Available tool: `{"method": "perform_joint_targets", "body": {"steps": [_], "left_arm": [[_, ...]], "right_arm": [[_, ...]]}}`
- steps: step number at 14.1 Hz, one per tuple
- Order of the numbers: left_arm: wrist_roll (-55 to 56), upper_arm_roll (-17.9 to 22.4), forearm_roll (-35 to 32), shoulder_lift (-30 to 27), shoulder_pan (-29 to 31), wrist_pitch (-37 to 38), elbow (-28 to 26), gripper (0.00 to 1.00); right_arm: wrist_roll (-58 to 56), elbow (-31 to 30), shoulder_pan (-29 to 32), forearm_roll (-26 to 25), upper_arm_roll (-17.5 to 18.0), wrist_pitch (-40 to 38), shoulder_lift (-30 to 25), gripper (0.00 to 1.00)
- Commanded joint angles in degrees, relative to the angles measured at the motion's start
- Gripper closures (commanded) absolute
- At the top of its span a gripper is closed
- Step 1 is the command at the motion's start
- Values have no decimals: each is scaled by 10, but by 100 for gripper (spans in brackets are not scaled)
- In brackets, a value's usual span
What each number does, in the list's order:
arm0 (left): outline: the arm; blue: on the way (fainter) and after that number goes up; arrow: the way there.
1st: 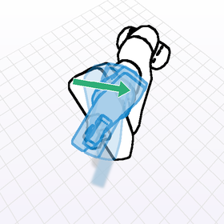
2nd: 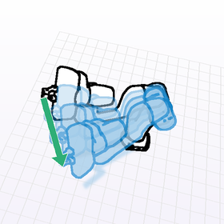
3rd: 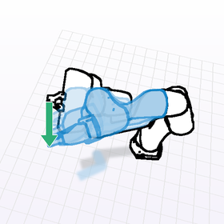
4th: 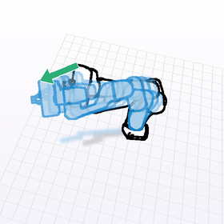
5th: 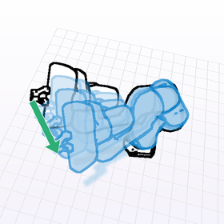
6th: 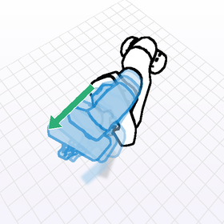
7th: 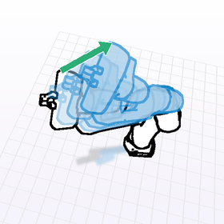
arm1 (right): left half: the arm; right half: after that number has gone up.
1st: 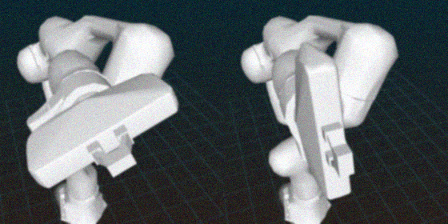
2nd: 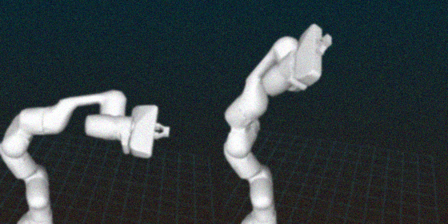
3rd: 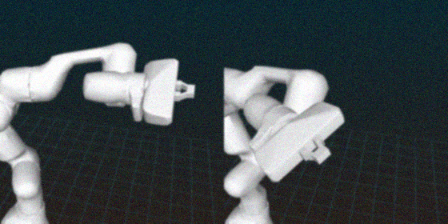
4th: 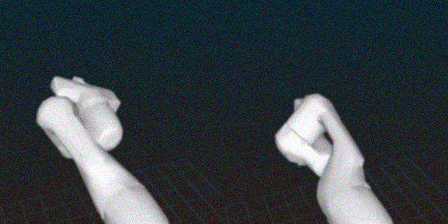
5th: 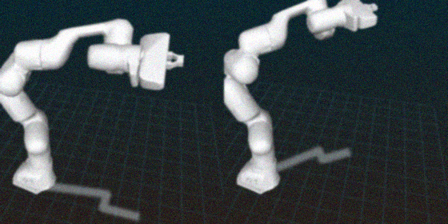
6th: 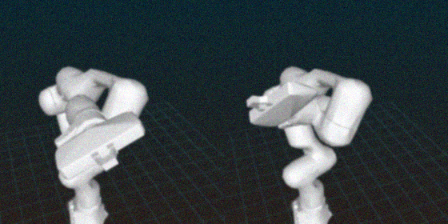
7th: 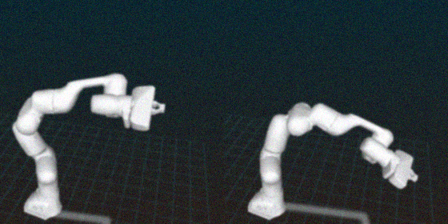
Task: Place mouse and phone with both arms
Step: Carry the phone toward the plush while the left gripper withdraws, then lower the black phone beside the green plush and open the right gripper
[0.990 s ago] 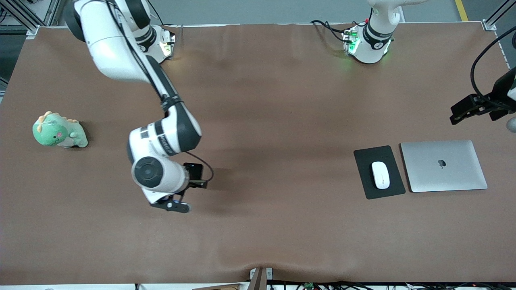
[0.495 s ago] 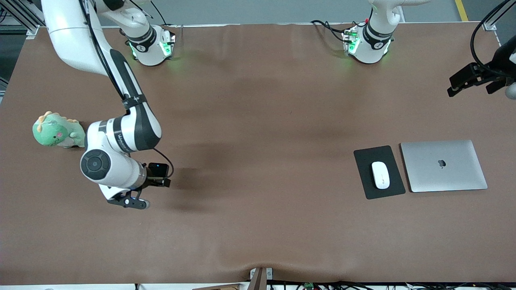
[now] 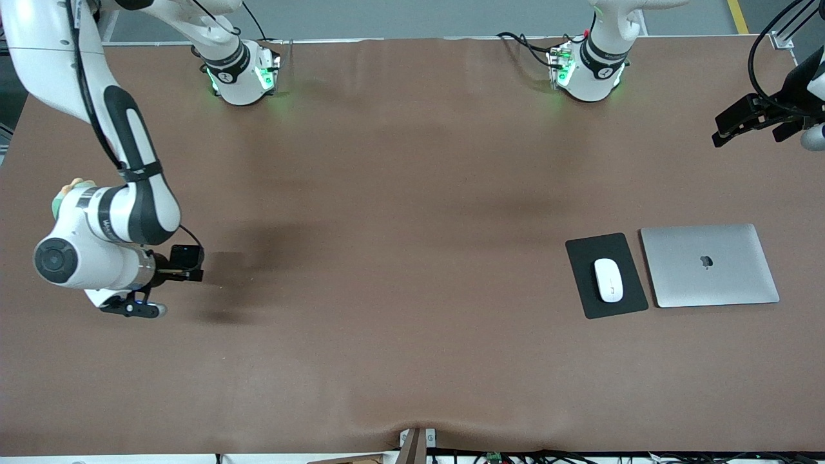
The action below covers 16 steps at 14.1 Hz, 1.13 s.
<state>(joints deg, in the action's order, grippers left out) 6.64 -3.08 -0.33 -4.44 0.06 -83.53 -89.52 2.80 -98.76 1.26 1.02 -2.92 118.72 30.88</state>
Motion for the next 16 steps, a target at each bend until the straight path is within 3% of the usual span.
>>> {"method": "perform_joint_targets", "body": {"steps": [1, 4, 8, 15, 16], "left_arm": [[-16, 2, 2, -13, 1, -10, -14, 0], [-17, 2, -1, -13, 4, -10, -14, 0], [-17, 2, -1, -14, 4, -10, -15, 0], [-18, -1, -2, -14, 1, -12, -14, 0], [-17, -1, -2, -14, 1, -16, -16, 0]], "right_arm": [[-42, -43, 43, -11, 12, 5, -23, 100], [-80, -72, 90, -30, 12, 34, -22, 100], [-95, -144, 123, -35, 13, 136, -22, 100], [-95, -172, 139, -35, 13, 143, -21, 100], [-95, -173, 140, -35, 13, 143, -21, 83]]}}
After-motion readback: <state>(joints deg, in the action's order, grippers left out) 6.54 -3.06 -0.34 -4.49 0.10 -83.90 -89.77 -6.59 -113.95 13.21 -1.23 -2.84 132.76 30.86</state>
